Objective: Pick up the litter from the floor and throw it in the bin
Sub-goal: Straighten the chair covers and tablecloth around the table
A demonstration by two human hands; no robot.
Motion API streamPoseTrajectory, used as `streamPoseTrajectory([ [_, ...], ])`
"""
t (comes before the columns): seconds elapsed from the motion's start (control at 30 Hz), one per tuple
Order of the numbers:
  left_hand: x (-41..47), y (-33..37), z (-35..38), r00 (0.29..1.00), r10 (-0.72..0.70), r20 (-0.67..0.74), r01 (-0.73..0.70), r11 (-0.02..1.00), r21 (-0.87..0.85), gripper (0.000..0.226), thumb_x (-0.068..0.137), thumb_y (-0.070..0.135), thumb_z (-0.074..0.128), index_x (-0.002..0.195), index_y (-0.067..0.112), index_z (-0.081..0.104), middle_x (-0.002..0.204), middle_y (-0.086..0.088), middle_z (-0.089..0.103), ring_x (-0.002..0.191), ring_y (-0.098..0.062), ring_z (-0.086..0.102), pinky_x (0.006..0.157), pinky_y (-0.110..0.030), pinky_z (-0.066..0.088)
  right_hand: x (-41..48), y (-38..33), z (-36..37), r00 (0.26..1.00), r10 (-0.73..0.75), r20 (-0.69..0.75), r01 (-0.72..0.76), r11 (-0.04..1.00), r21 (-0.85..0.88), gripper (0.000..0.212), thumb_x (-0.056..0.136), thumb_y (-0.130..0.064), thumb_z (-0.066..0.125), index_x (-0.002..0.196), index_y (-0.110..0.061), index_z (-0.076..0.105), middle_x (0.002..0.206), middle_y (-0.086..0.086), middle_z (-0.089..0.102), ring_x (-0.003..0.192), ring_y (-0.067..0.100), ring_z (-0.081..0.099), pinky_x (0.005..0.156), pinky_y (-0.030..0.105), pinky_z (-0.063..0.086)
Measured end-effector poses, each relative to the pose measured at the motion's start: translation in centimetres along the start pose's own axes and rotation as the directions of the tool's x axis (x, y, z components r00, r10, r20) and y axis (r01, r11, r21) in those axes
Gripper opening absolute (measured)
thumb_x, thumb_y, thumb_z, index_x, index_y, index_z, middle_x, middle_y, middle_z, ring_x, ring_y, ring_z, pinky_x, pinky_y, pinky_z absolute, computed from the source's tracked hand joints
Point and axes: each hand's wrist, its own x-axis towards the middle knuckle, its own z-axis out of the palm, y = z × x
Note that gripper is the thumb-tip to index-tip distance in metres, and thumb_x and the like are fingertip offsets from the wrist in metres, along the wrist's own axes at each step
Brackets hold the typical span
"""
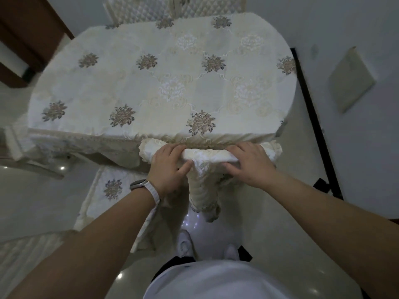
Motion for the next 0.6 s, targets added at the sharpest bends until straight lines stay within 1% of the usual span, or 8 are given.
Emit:
streamPoseTrajectory([
  [0.07, -1.7, 1.0, -0.4, 0.999, -0.028, -0.040, 0.027, 0.999, -0.031, 0.058, 0.088, 0.052, 0.046, 0.131, 0.015, 0.058, 0.138, -0.006, 0.053, 0.131, -0.025, 0.043, 0.112, -0.043, 0.030, -0.8, 0.0, -0.4, 1.000, -0.019, 0.001, 0.019, 1.000, 0.007, 0.064, 0.086, -0.066, 0.034, 0.129, -0.024, 0.055, 0.120, 0.002, 0.059, 0.113, 0.028, 0.051, 0.100, 0.044, 0.036],
  [0.17, -4.9, 2.1, -0.9, 0.996, -0.038, -0.076, 0.037, 0.999, -0.022, 0.055, 0.089, 0.048, 0.050, 0.133, 0.016, 0.057, 0.141, -0.005, 0.051, 0.134, -0.023, 0.041, 0.111, -0.045, 0.033, -1.6, -0.8, -0.8, 0.997, -0.081, -0.002, 0.081, 0.997, -0.005, 0.065, 0.087, -0.062, 0.034, 0.131, -0.019, 0.055, 0.128, 0.006, 0.056, 0.117, 0.029, 0.050, 0.101, 0.045, 0.035],
  [0.27, -8.5, 2.0, -1.2, 0.995, -0.019, -0.094, 0.020, 1.000, 0.006, 0.054, 0.090, 0.049, 0.049, 0.132, 0.016, 0.057, 0.142, -0.006, 0.051, 0.134, -0.026, 0.042, 0.111, -0.048, 0.035, -2.4, -2.6, -0.7, 0.984, -0.176, -0.033, 0.176, 0.984, -0.009, 0.061, 0.087, -0.057, 0.040, 0.127, -0.015, 0.058, 0.129, 0.009, 0.058, 0.117, 0.031, 0.053, 0.100, 0.046, 0.039],
  [0.37, -11.9, 1.0, -1.6, 0.993, -0.084, -0.088, 0.087, 0.995, 0.039, 0.055, 0.091, 0.051, 0.048, 0.134, 0.019, 0.056, 0.146, -0.004, 0.049, 0.139, -0.026, 0.039, 0.113, -0.049, 0.033, -3.1, -5.3, -0.7, 0.962, -0.265, -0.066, 0.265, 0.964, -0.010, 0.058, 0.086, -0.054, 0.043, 0.124, -0.014, 0.062, 0.127, 0.010, 0.060, 0.114, 0.032, 0.057, 0.099, 0.046, 0.043],
  [0.43, -13.9, 0.0, -2.1, 0.986, -0.129, -0.108, 0.135, 0.990, 0.047, 0.054, 0.091, 0.051, 0.048, 0.134, 0.020, 0.057, 0.146, -0.003, 0.049, 0.138, -0.025, 0.040, 0.111, -0.051, 0.034, -3.5, -7.6, -0.6, 0.942, -0.325, -0.085, 0.325, 0.946, -0.018, 0.057, 0.086, -0.053, 0.043, 0.122, -0.014, 0.064, 0.124, 0.009, 0.062, 0.111, 0.031, 0.059, 0.098, 0.043, 0.043],
  [0.5, -15.9, -1.0, -2.8, 0.979, -0.154, -0.133, 0.162, 0.985, 0.055, 0.053, 0.091, 0.051, 0.048, 0.132, 0.020, 0.058, 0.144, -0.003, 0.051, 0.135, -0.026, 0.043, 0.109, -0.052, 0.037, -3.8, -9.9, -0.4, 0.920, -0.385, -0.075, 0.384, 0.923, -0.027, 0.057, 0.086, -0.054, 0.044, 0.122, -0.015, 0.064, 0.124, 0.007, 0.062, 0.111, 0.028, 0.057, 0.097, 0.040, 0.040],
  [0.6, -19.4, -2.7, -4.0, 0.962, -0.190, -0.198, 0.205, 0.977, 0.061, 0.052, 0.090, 0.050, 0.049, 0.129, 0.018, 0.060, 0.140, -0.006, 0.054, 0.132, -0.028, 0.047, 0.106, -0.052, 0.040, -4.2, -13.6, 0.3, 0.876, -0.481, -0.051, 0.479, 0.877, -0.042, 0.057, 0.087, -0.054, 0.046, 0.125, -0.016, 0.063, 0.126, 0.006, 0.061, 0.113, 0.028, 0.056, 0.096, 0.042, 0.041],
])
